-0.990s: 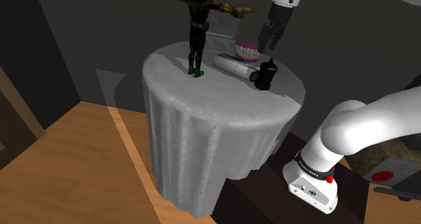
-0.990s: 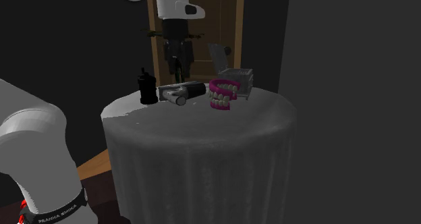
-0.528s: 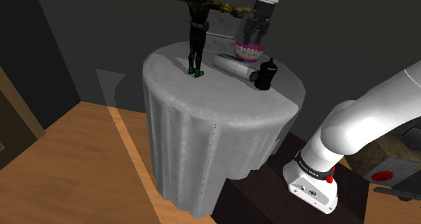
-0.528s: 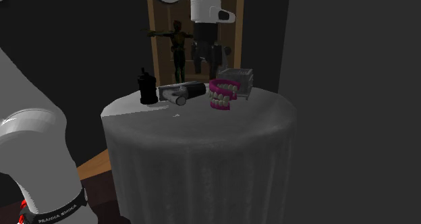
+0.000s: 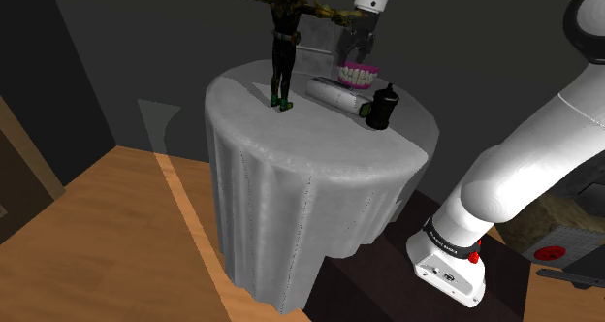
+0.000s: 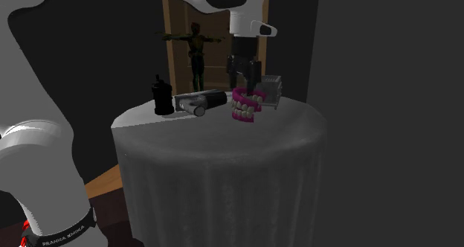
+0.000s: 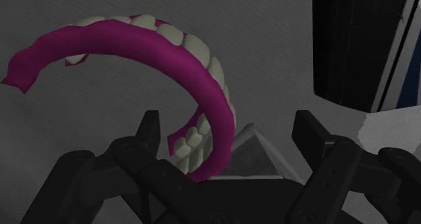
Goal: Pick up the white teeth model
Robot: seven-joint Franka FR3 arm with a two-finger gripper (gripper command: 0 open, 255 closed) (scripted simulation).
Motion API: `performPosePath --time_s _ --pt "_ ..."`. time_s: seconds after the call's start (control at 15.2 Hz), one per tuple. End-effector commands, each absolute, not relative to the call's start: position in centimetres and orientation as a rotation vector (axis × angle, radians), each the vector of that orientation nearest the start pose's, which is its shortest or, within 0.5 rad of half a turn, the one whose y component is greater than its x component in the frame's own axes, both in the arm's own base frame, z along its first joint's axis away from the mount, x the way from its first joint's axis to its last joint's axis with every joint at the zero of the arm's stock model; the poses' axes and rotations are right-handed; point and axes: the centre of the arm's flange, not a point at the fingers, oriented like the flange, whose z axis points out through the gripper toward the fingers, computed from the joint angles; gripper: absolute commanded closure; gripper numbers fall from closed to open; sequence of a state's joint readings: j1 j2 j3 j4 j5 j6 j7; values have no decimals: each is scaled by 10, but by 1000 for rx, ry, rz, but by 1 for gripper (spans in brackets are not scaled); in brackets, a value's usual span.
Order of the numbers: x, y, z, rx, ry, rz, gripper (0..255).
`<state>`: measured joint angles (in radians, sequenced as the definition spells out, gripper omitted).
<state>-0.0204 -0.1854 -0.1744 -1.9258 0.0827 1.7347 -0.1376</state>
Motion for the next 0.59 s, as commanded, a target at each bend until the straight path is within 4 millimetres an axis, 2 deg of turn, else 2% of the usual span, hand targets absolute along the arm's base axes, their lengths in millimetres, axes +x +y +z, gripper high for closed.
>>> performPosePath --time_s 0.0,0.2,0.26,0.53 --pt "496 -97 557 -3026 103 -15 0" --pt "496 -97 549 -3026 103 -15 0" --pt "496 -97 549 -3026 103 -15 255" --pt "496 -97 548 -3026 103 -15 255"
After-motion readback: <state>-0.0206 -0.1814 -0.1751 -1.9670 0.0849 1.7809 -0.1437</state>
